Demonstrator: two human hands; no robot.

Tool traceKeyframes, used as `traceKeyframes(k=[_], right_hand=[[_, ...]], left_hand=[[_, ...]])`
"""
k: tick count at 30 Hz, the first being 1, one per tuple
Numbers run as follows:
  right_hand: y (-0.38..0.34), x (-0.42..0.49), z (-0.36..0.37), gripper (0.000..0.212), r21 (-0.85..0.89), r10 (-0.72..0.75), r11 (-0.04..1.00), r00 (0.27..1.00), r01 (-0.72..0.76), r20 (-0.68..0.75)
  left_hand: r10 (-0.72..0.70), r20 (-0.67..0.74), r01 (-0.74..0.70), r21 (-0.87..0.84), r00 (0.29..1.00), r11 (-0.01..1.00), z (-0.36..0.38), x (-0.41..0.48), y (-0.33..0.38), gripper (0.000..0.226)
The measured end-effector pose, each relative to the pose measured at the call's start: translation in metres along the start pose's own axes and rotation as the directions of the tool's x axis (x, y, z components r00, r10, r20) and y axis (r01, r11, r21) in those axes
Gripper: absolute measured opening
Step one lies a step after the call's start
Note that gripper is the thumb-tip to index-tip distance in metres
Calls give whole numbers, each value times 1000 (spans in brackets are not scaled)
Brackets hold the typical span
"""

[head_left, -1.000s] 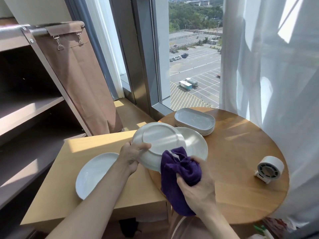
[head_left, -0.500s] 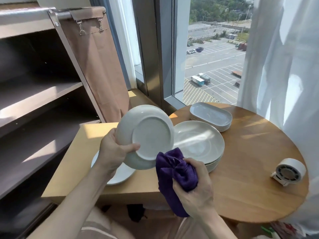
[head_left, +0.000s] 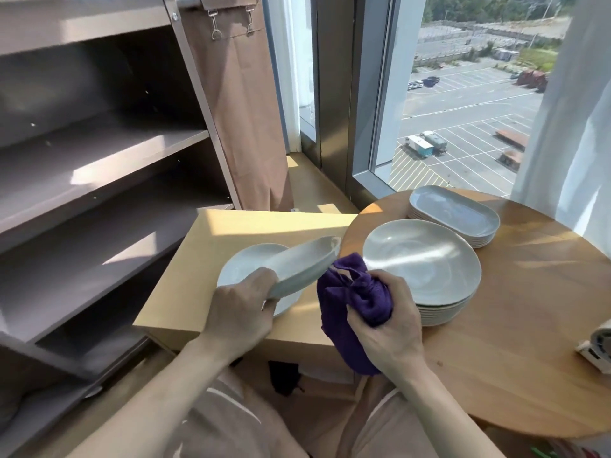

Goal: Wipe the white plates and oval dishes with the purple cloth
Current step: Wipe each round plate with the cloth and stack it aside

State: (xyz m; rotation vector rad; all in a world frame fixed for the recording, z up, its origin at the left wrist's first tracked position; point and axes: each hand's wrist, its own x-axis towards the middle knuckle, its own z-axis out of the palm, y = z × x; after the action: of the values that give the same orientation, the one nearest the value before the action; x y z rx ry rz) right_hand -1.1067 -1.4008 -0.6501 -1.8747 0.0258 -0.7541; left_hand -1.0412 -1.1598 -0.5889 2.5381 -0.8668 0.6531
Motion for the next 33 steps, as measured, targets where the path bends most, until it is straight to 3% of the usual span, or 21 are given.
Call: traceKeyframes(k=[3, 11, 18, 33], right_hand=[[7, -9, 1, 54, 1, 13, 1000, 1000, -14, 28], [7, -21, 4, 53, 43, 33, 998, 995, -37, 91], [2, -26, 7, 52, 39, 37, 998, 991, -42, 131], [2, -26, 10, 52, 28, 53, 998, 989, -57, 140]], left_hand=[[72, 10, -72, 96, 997, 993, 11, -10, -14, 49], [17, 109, -39, 211, 994, 977, 33, -28, -34, 65], [-25, 192, -30, 278, 981, 960, 45, -34, -44, 43], [-9, 245, -38, 186, 970, 982, 74, -58, -58, 35]])
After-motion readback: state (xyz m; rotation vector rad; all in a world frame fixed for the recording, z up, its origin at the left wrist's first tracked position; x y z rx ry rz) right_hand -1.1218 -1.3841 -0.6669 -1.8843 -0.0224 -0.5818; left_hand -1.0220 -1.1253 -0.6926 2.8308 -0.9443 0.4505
